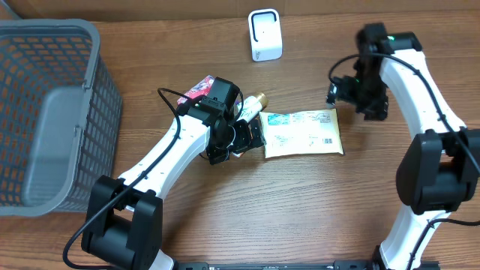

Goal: Scan the item barcode

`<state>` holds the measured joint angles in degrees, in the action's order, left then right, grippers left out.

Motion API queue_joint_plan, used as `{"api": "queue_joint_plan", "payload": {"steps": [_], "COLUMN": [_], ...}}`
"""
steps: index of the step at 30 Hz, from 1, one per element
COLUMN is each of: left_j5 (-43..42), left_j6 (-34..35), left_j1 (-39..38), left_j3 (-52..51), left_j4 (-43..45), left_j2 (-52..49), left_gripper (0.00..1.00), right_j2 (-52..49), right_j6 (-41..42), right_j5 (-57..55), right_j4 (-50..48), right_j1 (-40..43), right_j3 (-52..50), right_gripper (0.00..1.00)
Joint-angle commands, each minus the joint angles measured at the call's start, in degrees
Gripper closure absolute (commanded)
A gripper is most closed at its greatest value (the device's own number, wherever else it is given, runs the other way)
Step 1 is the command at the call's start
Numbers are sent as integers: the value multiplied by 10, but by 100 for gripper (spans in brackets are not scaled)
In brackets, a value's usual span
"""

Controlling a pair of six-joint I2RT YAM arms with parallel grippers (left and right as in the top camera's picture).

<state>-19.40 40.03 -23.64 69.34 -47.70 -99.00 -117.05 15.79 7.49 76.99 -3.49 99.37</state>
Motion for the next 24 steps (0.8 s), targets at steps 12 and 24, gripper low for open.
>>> {"api": "queue_joint_plan", "payload": {"steps": [12,24], "left_j5": [5,5], "left_j6": [-15,-15], "left_j1": [-4,-4], "left_j3": [-1,-1], "left_j4": [0,-1], "left_j2": [-1,-1], "left_gripper": [0,0], "right_j2": [10,10], "right_j6": [-131,-32], "right_j5": [255,250], "right_j4": [-243,-354], "right_j1": [43,43], "right_j3": [-234,-320], "right_gripper": [0,95]}}
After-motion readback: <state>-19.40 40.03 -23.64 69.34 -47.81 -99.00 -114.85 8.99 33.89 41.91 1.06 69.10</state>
